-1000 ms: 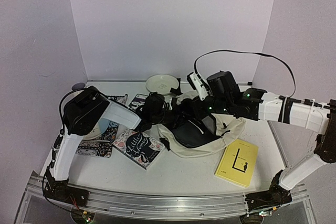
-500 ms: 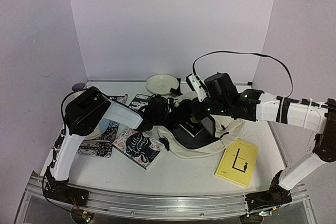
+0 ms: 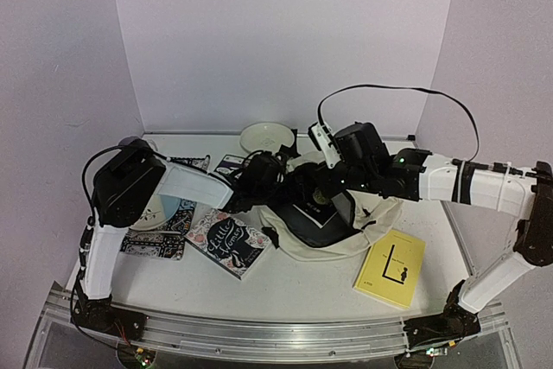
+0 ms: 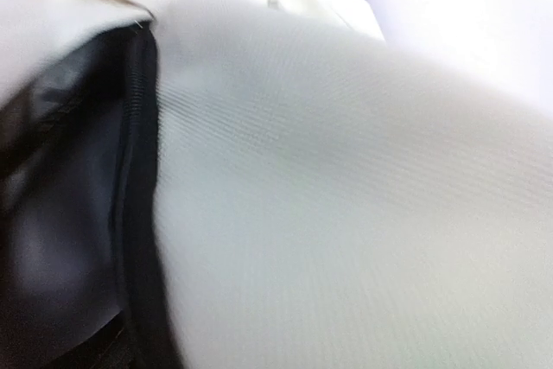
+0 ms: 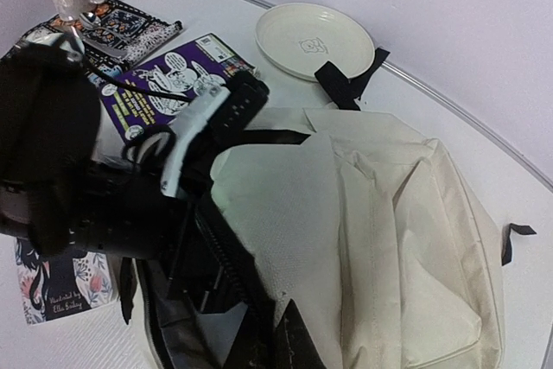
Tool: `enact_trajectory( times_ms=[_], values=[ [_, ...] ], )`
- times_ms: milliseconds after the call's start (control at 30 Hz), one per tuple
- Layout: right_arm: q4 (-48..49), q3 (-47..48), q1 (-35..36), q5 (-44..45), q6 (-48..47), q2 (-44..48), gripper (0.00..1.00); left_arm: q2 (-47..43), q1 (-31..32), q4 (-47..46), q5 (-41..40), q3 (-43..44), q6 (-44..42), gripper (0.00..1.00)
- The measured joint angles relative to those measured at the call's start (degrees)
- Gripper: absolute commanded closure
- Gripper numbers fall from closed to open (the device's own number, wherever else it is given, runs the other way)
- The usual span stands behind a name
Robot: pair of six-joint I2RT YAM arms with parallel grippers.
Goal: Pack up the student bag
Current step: Place the book in the largest pocket of the bag, then place the student bag at the center of the board.
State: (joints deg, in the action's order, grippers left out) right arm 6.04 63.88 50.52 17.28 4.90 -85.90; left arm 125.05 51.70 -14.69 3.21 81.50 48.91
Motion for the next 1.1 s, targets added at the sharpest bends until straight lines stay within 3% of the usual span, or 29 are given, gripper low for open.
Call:
enact_trajectory(
  times_ms=[500,867,1100],
  values=[
    [2.7,-3.63,-4.45,7.33,-0.84,-1.82,1.0,-17.89,-0.02,7.02,-6.75,-12.91,-1.12,0.14],
    [2.98,-3.75,-6.18,7.61,-0.68,-3.8,1.0,-29.45,-0.04,12.14,-8.11,-23.24,-1.11,0.12],
    [3.01,-3.36,-6.55,8.31,-0.3,-6.02,1.0,-36.49,-0.56,13.23,-9.51,-24.82,-1.04,0.11]
  ],
)
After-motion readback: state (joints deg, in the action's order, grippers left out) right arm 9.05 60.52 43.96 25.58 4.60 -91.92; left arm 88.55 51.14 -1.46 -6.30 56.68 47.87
